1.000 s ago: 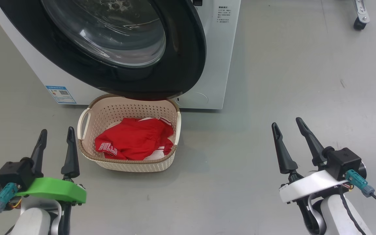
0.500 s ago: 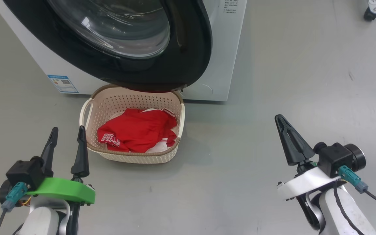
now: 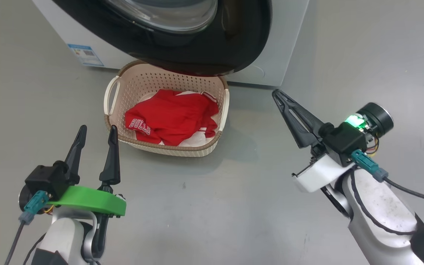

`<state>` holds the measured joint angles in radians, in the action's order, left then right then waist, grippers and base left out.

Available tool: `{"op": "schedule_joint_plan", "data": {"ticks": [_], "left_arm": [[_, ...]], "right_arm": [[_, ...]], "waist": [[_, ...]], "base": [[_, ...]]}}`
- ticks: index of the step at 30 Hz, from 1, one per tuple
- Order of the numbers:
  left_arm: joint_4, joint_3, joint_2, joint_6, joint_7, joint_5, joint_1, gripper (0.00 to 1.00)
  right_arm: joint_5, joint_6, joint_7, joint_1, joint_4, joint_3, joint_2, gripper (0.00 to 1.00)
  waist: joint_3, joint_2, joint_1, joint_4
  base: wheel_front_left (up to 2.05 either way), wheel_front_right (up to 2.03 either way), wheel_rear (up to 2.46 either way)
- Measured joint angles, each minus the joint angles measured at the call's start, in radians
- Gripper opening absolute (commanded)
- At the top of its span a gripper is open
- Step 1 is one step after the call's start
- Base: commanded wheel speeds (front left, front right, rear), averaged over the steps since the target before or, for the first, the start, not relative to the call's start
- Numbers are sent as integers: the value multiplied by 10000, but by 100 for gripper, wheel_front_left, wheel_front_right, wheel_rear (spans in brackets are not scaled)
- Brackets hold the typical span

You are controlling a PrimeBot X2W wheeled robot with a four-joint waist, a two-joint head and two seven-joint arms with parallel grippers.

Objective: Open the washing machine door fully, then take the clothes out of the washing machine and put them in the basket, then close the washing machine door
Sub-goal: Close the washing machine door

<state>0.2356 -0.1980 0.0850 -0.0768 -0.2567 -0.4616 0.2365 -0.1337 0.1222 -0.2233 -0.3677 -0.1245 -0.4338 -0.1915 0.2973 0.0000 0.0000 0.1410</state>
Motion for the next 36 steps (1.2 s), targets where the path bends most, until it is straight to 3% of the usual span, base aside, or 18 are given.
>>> {"op": "schedule_joint_plan", "data": {"ticks": [6, 19, 36], "left_arm": [[-10, -31, -144, -79, 0, 0, 306, 100], [-4, -176, -464, -219, 0, -54, 1126, 100], [178, -21, -608, -328, 0, -136, 1419, 100]], "right_arm": [[42, 0, 263, -1026, -69, -453, -130, 0], [10, 0, 700, -3220, -702, -516, -1170, 0], [-232, -2, 755, -4836, -1785, 520, -1298, 0]], "waist": [[640, 0, 0, 439], [2063, 0, 0, 1704], [3130, 0, 0, 2638]], "base": [[0, 0, 0], [0, 0, 0], [0, 0, 0]]}}
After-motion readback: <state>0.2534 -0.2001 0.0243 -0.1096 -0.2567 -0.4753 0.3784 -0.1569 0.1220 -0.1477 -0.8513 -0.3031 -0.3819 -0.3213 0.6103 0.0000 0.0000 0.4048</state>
